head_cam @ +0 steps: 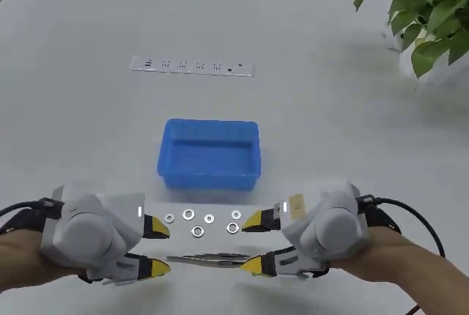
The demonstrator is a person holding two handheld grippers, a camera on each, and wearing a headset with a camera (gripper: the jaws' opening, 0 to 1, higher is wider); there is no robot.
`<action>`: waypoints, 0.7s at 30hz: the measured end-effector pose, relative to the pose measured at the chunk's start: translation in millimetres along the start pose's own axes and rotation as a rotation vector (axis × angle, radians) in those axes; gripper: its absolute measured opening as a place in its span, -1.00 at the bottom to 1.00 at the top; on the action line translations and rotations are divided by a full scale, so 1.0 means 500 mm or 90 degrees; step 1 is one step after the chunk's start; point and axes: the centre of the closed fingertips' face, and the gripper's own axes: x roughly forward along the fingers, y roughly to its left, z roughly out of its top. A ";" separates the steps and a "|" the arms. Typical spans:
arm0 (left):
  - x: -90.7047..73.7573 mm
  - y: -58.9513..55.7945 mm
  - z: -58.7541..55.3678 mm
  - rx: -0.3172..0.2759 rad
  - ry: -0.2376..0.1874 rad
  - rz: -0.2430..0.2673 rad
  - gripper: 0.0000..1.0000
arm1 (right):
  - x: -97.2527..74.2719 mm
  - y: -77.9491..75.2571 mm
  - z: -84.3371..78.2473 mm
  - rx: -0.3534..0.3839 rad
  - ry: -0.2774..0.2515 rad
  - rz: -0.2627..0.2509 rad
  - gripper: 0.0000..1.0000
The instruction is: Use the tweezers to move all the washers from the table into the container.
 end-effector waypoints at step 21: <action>0.033 -0.008 -0.021 0.034 0.036 -0.043 -0.78 | 0.051 0.018 -0.014 -0.035 0.046 0.045 -0.67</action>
